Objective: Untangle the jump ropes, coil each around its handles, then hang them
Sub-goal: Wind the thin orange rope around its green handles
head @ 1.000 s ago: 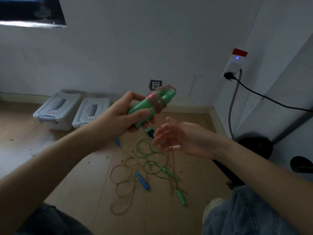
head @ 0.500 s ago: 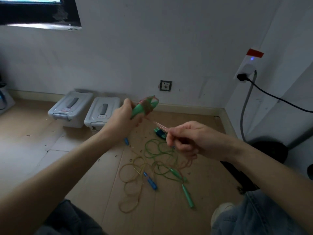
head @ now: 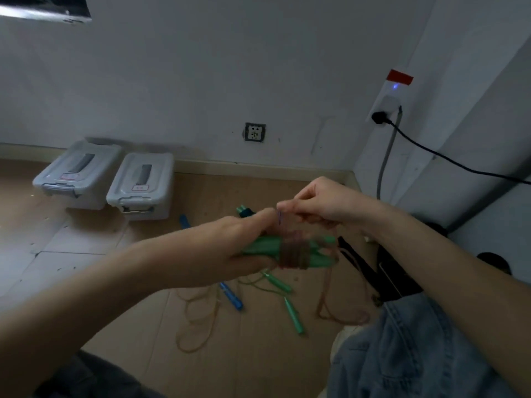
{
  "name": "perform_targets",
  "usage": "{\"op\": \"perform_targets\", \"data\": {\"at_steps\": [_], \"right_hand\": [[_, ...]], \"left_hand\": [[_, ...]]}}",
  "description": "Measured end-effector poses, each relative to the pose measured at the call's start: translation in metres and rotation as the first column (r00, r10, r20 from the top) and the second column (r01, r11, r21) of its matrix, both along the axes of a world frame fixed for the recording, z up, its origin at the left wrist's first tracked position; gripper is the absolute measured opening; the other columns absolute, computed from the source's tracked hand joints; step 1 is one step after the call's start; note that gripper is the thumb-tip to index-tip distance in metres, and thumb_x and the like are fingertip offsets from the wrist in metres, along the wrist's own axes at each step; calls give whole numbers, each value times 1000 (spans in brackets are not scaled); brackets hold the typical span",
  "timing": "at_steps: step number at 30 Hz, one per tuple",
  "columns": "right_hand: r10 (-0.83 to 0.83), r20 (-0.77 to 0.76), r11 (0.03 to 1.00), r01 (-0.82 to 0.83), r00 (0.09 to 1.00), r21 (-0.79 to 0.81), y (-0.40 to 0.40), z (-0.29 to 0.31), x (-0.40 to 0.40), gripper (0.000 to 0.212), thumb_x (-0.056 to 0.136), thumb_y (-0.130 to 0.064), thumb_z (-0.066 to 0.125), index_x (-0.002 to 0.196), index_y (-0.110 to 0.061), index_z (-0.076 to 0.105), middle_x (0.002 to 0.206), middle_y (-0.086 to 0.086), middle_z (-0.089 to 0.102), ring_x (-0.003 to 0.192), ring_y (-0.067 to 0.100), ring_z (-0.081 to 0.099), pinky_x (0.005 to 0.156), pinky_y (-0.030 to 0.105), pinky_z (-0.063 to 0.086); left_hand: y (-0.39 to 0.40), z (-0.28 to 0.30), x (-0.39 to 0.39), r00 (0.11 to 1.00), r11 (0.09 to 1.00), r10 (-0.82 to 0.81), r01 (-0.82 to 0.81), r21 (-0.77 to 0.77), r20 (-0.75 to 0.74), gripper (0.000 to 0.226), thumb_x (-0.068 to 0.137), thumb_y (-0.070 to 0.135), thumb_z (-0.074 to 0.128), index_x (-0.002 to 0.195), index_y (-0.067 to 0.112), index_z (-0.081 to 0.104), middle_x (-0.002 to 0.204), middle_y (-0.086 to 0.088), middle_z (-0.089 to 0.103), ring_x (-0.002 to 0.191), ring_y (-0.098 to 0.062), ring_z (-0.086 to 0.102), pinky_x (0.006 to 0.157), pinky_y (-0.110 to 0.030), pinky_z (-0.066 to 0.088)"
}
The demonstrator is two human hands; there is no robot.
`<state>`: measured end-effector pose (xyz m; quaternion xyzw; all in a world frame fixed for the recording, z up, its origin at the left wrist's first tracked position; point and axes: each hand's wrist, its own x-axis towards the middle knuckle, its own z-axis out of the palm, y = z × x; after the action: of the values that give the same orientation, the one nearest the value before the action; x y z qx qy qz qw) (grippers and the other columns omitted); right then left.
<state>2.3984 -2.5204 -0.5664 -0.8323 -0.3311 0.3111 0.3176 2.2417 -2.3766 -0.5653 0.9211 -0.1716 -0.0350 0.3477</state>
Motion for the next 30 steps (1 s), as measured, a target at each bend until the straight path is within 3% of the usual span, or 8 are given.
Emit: {"op": "perform_targets", "data": {"at_steps": [7,10,14,17,21,25,27,30], "right_hand": [[27,58,996,-22,998,-87,6,-12,1,50,86,-20,58,36,-26,58,32,-10,46,29,2,34,35,12,27],[114,-192,993,-117,975,-6,4,-19,-5,24,87,-27,60,63,-25,66,48,-11,56,39,1,44,38,15,35],[276,-603,944,-92,748,317,3,-24,-13,26,91,-36,50,98,-17,66,84,2,67,68,11,59,70,25,48],[277,-630,906,22,726,423,4,-12,-15,27,89,-38,51,89,-16,68,64,-4,49,52,7,40,54,21,37],[262,-307,954,-198,915,224,5,-10,-22,20,93,-25,52,80,-12,62,52,-9,35,43,5,27,39,16,24],[345,-550,931,-204,760,302,6,-2,-28,27,93,-29,44,75,-12,56,52,-5,36,41,6,28,37,16,29],[379,-581,915,-196,720,353,5,2,-26,27,93,-27,43,73,-13,55,51,-6,37,41,5,30,37,16,30],[398,-538,906,-225,743,360,6,4,-27,27,93,-23,44,71,-13,55,51,-5,40,41,6,30,37,17,29]], "left_hand": [[13,7,6,958,922,285,-285,-263,-41,35,85,16,57,113,19,36,82,1,66,64,-8,60,56,-25,53],[7,9,6,973,891,219,-228,-394,-68,30,79,22,58,103,9,45,76,0,67,63,-12,60,54,-24,51],[23,18,11,909,635,366,-401,-661,-199,31,71,24,57,96,9,51,71,7,70,59,-3,63,51,-13,49],[42,15,16,853,480,420,-499,-722,-310,30,71,20,60,99,9,53,71,4,72,62,-4,65,53,-16,52],[52,-4,24,765,700,642,-613,-366,-55,12,86,13,58,89,15,47,66,1,67,53,6,60,44,-9,45],[66,-15,26,637,657,741,-753,-32,212,20,91,18,52,96,13,34,77,0,53,59,-12,52,46,-20,36],[59,-25,30,658,647,745,-753,122,114,22,92,17,50,102,8,32,85,-10,53,58,-12,44,44,-17,35],[37,-40,31,810,799,573,-519,303,-124,28,91,16,50,106,5,29,95,-10,57,66,-13,51,49,-16,42]]}}
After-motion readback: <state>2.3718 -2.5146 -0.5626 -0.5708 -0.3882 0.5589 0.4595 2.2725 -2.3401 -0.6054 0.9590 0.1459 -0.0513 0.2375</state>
